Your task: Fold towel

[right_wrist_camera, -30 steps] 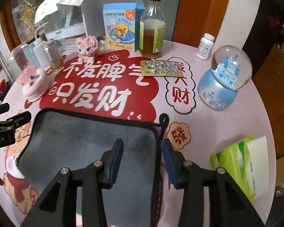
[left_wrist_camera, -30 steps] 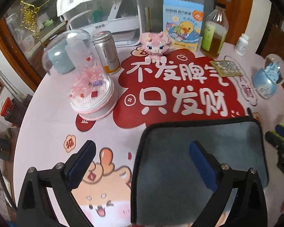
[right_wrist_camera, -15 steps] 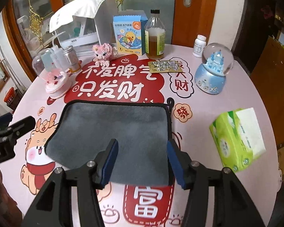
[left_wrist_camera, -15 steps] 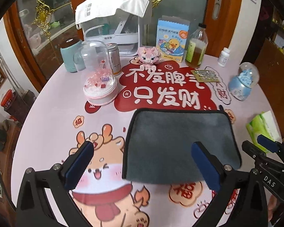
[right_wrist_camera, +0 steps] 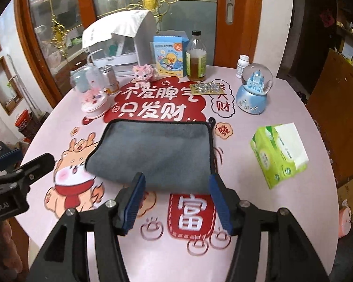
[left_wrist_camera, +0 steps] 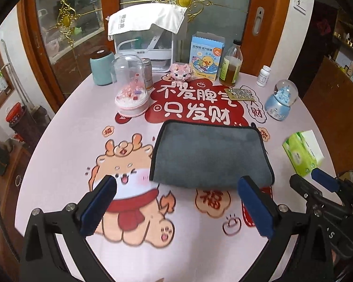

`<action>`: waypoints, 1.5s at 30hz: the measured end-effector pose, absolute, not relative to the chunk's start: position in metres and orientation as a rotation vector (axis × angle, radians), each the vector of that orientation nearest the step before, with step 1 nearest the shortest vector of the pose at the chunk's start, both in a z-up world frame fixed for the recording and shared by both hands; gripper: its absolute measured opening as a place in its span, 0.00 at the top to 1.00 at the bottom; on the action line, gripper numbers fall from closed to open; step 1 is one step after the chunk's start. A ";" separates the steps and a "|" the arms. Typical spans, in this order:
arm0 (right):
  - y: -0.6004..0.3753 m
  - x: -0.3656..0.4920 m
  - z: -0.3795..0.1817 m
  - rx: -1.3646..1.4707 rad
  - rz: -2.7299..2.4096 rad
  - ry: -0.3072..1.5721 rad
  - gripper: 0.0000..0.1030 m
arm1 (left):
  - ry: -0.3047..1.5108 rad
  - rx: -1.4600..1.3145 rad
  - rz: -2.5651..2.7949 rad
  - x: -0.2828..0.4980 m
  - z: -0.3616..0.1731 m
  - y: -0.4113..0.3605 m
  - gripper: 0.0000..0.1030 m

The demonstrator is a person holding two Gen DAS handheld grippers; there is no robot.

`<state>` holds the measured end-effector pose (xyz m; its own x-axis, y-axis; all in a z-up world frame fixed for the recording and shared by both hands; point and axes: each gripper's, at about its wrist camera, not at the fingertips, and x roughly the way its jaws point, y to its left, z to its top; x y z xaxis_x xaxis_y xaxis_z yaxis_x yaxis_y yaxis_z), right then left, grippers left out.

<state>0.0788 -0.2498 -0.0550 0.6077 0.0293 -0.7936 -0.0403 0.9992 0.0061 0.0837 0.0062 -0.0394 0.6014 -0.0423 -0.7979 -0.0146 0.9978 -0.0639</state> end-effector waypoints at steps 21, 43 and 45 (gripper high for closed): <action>-0.233 0.004 -0.041 -0.010 0.014 0.945 0.45 | 0.901 -0.019 0.033 -0.002 -0.016 0.004 0.01; -0.225 -0.016 -0.022 0.010 -0.073 0.865 0.45 | 0.903 0.038 0.060 -0.017 -0.017 0.008 0.01; -0.222 -0.015 -0.022 0.003 -0.068 0.867 0.45 | 0.899 0.044 0.056 -0.018 -0.017 0.008 0.01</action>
<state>-0.0151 -0.2221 -0.0218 0.6447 -0.0583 -0.7622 0.0609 0.9978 -0.0248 -0.0180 0.0078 -0.0167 0.6208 0.0672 -0.7811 -0.0305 0.9976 0.0615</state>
